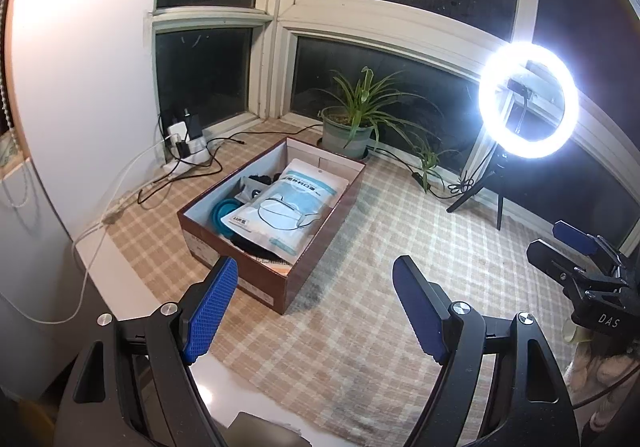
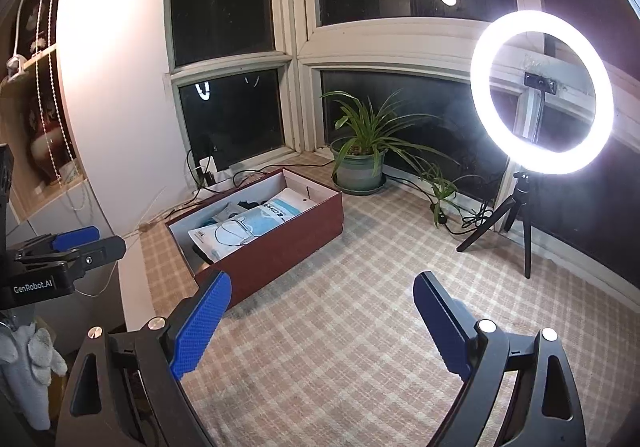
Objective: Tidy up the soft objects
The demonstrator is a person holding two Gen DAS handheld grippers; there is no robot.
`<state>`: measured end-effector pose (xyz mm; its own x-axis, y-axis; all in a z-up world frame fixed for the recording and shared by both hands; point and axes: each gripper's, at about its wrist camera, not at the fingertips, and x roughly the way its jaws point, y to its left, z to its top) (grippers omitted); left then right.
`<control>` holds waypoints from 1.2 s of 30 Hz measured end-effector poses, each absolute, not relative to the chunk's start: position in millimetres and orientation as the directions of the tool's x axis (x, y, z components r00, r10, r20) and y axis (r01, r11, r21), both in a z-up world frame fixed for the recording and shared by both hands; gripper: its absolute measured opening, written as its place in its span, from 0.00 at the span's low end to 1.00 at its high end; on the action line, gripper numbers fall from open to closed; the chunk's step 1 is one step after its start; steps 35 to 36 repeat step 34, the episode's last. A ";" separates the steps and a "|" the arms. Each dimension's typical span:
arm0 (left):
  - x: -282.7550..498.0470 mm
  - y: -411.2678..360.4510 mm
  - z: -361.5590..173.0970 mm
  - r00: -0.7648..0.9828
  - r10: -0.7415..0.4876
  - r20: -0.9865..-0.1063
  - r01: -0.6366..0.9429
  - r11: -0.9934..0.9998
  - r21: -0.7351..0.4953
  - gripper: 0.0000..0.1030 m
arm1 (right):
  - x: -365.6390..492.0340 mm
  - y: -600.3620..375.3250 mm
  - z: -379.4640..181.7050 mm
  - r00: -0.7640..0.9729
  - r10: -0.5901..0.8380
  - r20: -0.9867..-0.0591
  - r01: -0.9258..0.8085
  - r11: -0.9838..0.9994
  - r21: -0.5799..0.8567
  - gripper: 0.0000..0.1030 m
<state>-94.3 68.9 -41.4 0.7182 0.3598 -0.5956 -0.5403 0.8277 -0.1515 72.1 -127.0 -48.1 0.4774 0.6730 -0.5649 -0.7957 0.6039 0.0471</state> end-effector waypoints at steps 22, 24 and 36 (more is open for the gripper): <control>-90.5 65.5 -40.8 0.721 0.352 -0.597 -0.534 0.831 -0.156 0.78 | 76.7 -131.2 -54.6 0.476 0.664 -0.577 -0.786 0.616 0.060 0.88; -90.3 65.1 -40.7 0.720 0.356 -0.596 -0.535 0.831 -0.150 0.78 | 76.6 -131.1 -54.7 0.476 0.663 -0.577 -0.785 0.616 0.060 0.88; -92.4 66.3 -40.2 0.726 0.363 -0.584 -0.538 0.829 -0.154 0.85 | 76.7 -133.7 -58.5 0.478 0.659 -0.581 -0.779 0.624 0.067 0.88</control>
